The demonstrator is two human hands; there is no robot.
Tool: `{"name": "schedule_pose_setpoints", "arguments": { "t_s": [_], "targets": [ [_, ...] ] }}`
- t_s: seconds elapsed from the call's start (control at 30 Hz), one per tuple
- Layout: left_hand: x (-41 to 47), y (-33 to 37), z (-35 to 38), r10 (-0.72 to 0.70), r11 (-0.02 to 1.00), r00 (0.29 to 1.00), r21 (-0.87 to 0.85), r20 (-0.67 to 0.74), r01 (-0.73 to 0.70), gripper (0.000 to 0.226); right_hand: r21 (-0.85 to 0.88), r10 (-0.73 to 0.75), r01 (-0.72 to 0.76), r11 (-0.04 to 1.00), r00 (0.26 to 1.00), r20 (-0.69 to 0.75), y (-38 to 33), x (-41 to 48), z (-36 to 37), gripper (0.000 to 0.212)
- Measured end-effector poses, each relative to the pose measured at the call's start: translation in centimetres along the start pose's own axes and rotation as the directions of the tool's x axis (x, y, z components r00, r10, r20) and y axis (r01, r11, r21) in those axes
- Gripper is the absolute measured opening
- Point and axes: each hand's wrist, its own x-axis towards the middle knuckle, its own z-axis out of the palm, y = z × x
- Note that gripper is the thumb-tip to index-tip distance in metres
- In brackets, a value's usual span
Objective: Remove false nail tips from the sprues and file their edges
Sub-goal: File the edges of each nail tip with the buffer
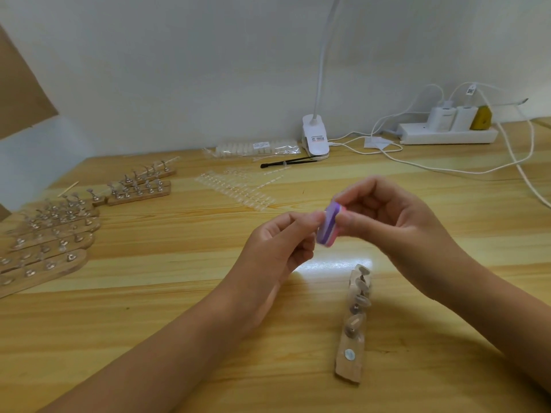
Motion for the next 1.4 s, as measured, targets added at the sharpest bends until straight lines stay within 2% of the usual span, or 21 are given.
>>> {"name": "schedule_pose_setpoints", "arguments": {
  "t_s": [0.07,0.17,0.27,0.37,0.47,0.63,0.8,0.93,1.07,1.3,1.4],
  "targets": [
    [0.0,0.1,0.0,0.016,1.0,1.0,0.014,0.0,-0.016,0.019,-0.03,0.013,-0.013,0.999,1.0,0.022,0.1,0.0,0.1,0.034],
    [-0.2,0.1,0.0,0.048,0.994,0.999,0.103,-0.003,-0.047,0.018,-0.011,-0.027,0.027,1.0,0.999,-0.034,0.0,0.1,-0.2,0.027],
    [-0.4,-0.1,0.3,0.081,0.977,0.997,0.199,0.007,-0.08,0.021,-0.089,-0.004,0.008,0.996,0.999,0.047,-0.2,0.1,-0.5,0.018],
    [-0.5,-0.2,0.5,0.104,0.971,0.995,0.217,-0.005,-0.101,0.027,-0.104,0.013,-0.005,0.995,0.997,0.078,-0.2,0.1,-0.8,0.022],
    [-0.3,0.0,0.3,0.131,0.969,0.991,0.215,-0.019,-0.124,0.022,-0.107,0.007,0.001,0.994,0.997,0.079,-0.1,0.2,-1.0,0.021],
    [-0.6,0.0,0.6,0.219,0.913,0.974,0.341,0.052,-0.223,0.028,-0.106,0.003,0.007,0.994,0.996,0.086,0.2,0.2,-0.8,0.023],
    [-0.3,0.2,0.1,0.216,0.922,0.976,0.331,-0.01,-0.201,0.03,-0.116,0.002,0.008,0.993,0.996,0.091,-0.1,0.2,-1.0,0.022],
    [-0.6,-0.2,0.7,0.215,0.898,0.975,0.381,0.061,-0.222,0.027,-0.149,0.01,0.006,0.989,0.995,0.102,0.0,0.1,-0.8,0.023],
    [-0.3,0.1,0.5,0.211,0.926,0.977,0.323,-0.013,-0.196,0.031,-0.135,0.002,0.009,0.991,0.997,0.081,-0.2,0.2,-0.9,0.022],
    [-0.3,0.2,0.3,0.212,0.925,0.976,0.331,-0.039,-0.188,0.031,-0.142,0.023,-0.013,0.99,0.998,0.066,-0.1,0.1,-0.6,0.025],
    [-0.5,-0.2,0.5,0.227,0.896,0.974,0.388,0.017,-0.216,0.03,-0.149,0.026,-0.016,0.989,0.998,0.065,0.1,0.0,-0.5,0.026]
  ]
}}
